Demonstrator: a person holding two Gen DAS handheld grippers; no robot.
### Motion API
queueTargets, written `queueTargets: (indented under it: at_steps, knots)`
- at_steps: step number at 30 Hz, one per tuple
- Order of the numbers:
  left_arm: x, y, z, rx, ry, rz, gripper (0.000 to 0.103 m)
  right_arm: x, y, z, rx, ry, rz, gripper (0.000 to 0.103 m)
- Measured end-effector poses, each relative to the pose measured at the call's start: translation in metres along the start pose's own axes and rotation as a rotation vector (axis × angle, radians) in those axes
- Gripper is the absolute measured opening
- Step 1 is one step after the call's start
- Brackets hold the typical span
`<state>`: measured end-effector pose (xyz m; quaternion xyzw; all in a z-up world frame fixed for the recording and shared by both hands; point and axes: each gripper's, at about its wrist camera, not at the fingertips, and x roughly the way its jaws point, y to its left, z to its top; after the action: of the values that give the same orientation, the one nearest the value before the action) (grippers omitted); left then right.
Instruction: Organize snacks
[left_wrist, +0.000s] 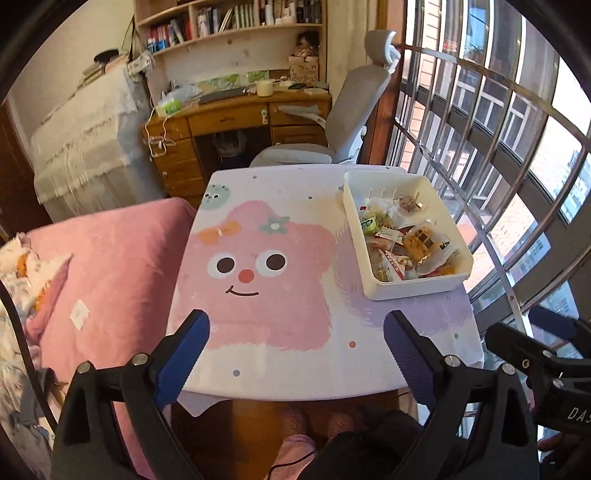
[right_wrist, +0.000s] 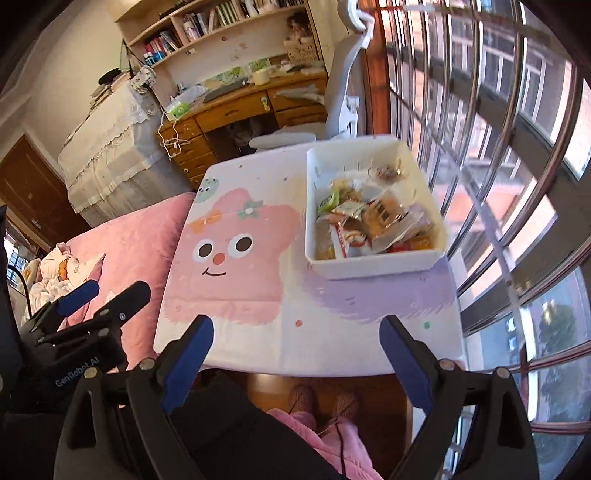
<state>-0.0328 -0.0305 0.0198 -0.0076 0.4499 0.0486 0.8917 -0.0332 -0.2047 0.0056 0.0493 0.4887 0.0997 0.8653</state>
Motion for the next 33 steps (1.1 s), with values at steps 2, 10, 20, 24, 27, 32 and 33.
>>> queueTargets:
  at_steps: [2, 10, 20, 24, 27, 32, 33]
  knots:
    - [-0.006, -0.004, -0.001, 0.002, -0.011, 0.020, 0.098, -0.005, -0.001, 0.000, -0.013, -0.022, -0.008, 0.094]
    - [-0.015, -0.011, -0.004, -0.026, -0.018, 0.061, 0.102, -0.007, -0.001, -0.005, -0.080, -0.071, 0.008, 0.097]
    - [-0.008, -0.014, -0.004, -0.051, 0.001, 0.082, 0.102, 0.001, -0.005, 0.000, -0.072, -0.054, 0.012, 0.100]
    - [-0.007, -0.014, -0.004, -0.049, 0.002, 0.085, 0.102, 0.004, -0.005, -0.001, -0.068, -0.045, 0.012, 0.100]
    - [-0.007, -0.014, -0.004, -0.053, 0.006, 0.080, 0.102, 0.006, -0.005, -0.001, -0.066, -0.040, 0.009, 0.100]
    - [-0.005, -0.009, -0.005, -0.053, 0.012, 0.075, 0.102, 0.008, -0.004, -0.002, -0.064, -0.028, 0.004, 0.100]
    - [-0.005, -0.009, -0.005, -0.052, 0.012, 0.076, 0.102, 0.009, -0.003, -0.003, -0.064, -0.026, 0.004, 0.100]
